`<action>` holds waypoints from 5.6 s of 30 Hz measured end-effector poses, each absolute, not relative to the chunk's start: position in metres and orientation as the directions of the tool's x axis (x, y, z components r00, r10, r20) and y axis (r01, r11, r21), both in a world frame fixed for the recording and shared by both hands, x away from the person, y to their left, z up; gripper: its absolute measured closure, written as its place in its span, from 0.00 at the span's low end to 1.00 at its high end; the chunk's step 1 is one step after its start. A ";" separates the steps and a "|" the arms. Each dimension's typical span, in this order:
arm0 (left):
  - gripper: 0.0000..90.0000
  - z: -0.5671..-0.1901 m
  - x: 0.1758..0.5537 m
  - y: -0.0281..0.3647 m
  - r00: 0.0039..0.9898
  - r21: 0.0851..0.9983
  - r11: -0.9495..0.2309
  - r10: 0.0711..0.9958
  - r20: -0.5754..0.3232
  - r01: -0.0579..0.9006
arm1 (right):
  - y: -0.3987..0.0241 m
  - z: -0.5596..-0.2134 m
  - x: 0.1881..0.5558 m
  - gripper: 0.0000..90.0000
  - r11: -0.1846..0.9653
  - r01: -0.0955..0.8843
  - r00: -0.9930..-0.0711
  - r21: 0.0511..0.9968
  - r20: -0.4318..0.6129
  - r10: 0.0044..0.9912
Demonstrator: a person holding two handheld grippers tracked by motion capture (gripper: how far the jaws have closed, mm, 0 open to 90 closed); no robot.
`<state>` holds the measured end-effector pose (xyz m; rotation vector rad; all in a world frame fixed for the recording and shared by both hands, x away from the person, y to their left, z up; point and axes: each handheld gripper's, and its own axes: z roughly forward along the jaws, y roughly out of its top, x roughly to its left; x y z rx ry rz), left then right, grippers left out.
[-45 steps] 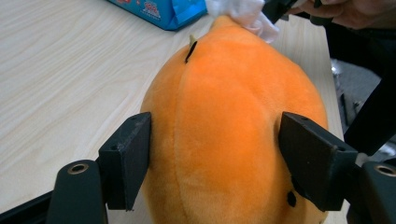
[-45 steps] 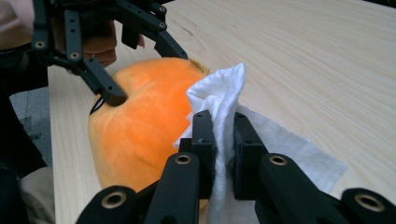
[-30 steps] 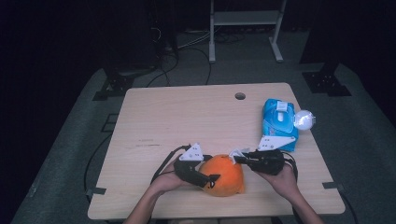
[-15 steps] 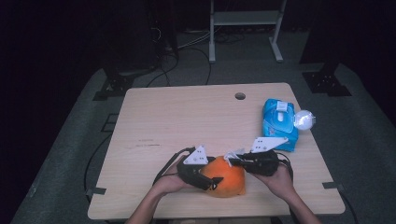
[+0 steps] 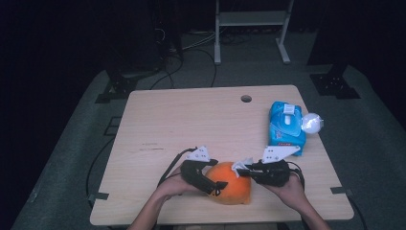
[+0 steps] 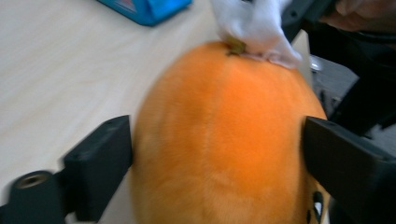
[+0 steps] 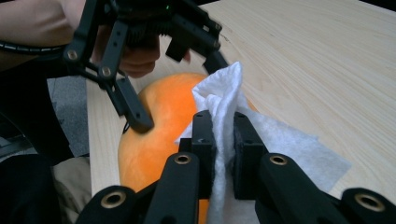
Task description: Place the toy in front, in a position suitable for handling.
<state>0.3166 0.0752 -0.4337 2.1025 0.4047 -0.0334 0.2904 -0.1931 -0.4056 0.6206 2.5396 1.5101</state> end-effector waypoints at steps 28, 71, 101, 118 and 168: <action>0.32 -0.431 0.317 0.087 0.943 0.864 -0.468 0.330 -0.026 0.188 | -0.195 -0.404 0.303 0.90 0.396 0.288 -0.890 0.872 0.092 0.447; 0.28 -0.429 0.309 0.082 0.962 0.859 -0.500 0.271 0.038 0.107 | -0.207 -0.410 0.306 0.90 0.323 0.344 -0.893 0.882 0.201 0.403; 0.28 -0.424 0.301 0.065 0.954 0.850 -0.520 0.287 0.084 0.082 | -0.183 -0.395 0.295 0.90 0.370 0.259 -0.924 0.892 0.118 0.363; 0.26 -0.426 0.299 0.059 0.956 0.864 -0.499 0.280 0.084 0.070 | -0.181 -0.391 0.293 0.90 0.412 0.232 -0.915 0.881 0.054 0.399; 0.30 -0.415 0.289 0.049 0.955 0.850 -0.523 0.279 0.099 0.064 | -0.157 -0.383 0.279 0.91 0.478 0.178 -0.945 0.860 0.014 0.327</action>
